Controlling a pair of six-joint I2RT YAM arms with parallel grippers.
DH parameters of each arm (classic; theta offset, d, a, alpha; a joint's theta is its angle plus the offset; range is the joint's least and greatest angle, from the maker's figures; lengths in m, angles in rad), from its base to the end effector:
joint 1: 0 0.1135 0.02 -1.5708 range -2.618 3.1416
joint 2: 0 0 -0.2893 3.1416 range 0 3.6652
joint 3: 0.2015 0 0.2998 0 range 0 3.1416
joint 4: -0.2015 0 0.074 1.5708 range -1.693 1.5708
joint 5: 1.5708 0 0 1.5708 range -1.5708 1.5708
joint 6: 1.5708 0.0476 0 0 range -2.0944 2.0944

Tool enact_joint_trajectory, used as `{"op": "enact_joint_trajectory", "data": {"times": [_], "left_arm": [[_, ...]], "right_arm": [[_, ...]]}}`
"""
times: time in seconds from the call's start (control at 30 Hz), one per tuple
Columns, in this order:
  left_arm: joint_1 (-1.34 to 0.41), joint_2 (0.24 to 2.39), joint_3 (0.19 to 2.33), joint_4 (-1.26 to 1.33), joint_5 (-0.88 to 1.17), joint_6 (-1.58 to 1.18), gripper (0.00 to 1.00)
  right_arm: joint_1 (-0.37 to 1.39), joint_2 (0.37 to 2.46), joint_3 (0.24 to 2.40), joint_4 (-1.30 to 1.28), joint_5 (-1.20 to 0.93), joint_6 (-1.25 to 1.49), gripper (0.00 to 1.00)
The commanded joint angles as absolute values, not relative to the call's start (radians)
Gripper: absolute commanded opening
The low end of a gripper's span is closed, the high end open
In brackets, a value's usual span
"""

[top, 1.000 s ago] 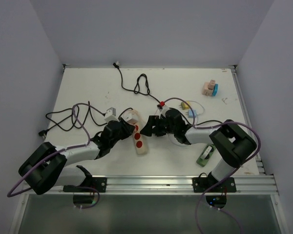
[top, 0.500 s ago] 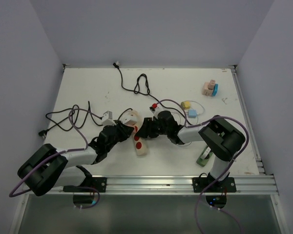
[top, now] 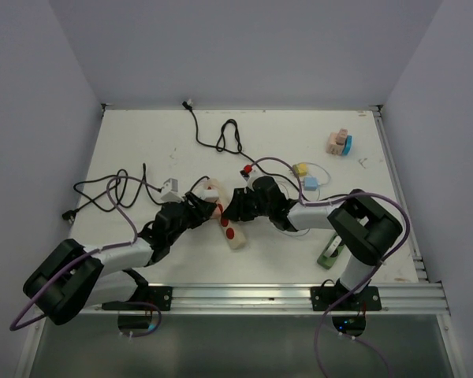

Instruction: Pull the plug off the socket

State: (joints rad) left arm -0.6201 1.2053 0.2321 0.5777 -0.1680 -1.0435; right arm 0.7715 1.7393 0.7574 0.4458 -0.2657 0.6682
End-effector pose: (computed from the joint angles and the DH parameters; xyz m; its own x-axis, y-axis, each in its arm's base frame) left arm 0.2024 -0.1348 0.1280 -0.5444 -0.6582 -0.5200 -0.0458 0.6423 -0.7650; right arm 0.2670 0.2772 0.1265 -0.8045 0.0515 -0.5917 -0.4282 0.6401 0.6379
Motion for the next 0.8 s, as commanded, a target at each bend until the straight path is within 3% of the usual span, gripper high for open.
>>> {"op": "enact_joint_trajectory", "data": {"times": [0.0,0.37,0.6,0.77], "left_arm": [[-0.612,1.193,0.293,0.563,-0.178,-1.005,0.62],[-0.612,1.310,0.354,0.494,-0.126,-1.048,0.62],[-0.614,1.347,0.353,0.495,-0.095,-1.100,0.45],[-0.614,1.371,0.345,0.531,-0.045,-1.144,0.28]], "right_arm": [[0.793,1.692,0.805,0.364,-0.177,0.575,0.00],[0.830,1.678,0.821,0.336,-0.100,0.571,0.00],[0.833,1.661,0.805,0.350,-0.068,0.580,0.00],[0.833,1.641,0.790,0.357,-0.031,0.581,0.00]]}}
